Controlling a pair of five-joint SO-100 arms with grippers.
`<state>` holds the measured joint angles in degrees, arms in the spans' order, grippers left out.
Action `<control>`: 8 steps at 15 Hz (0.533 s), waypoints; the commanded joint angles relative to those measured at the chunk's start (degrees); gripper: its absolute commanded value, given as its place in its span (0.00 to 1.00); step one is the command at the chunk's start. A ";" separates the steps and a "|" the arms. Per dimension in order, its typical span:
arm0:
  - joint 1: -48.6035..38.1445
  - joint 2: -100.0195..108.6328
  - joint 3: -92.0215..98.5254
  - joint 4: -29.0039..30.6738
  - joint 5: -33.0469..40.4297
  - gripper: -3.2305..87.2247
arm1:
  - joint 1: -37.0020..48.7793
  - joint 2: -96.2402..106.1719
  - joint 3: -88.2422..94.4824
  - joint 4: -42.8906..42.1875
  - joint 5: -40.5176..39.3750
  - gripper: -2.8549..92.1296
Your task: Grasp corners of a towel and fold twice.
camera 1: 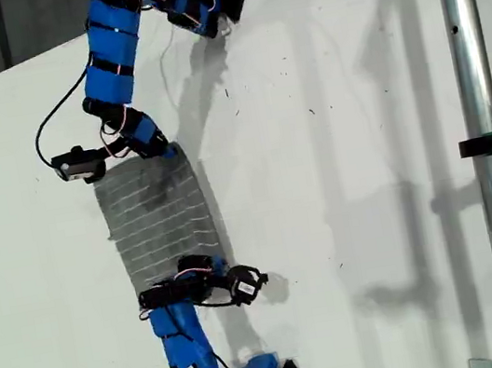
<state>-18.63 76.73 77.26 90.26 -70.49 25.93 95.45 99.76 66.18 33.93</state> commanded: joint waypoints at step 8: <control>29.53 16.35 10.90 -4.48 -31.90 0.00 | -30.15 19.16 12.04 1.93 24.87 0.03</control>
<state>9.32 89.47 88.77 85.87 -101.25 -3.96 111.53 112.59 68.03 58.18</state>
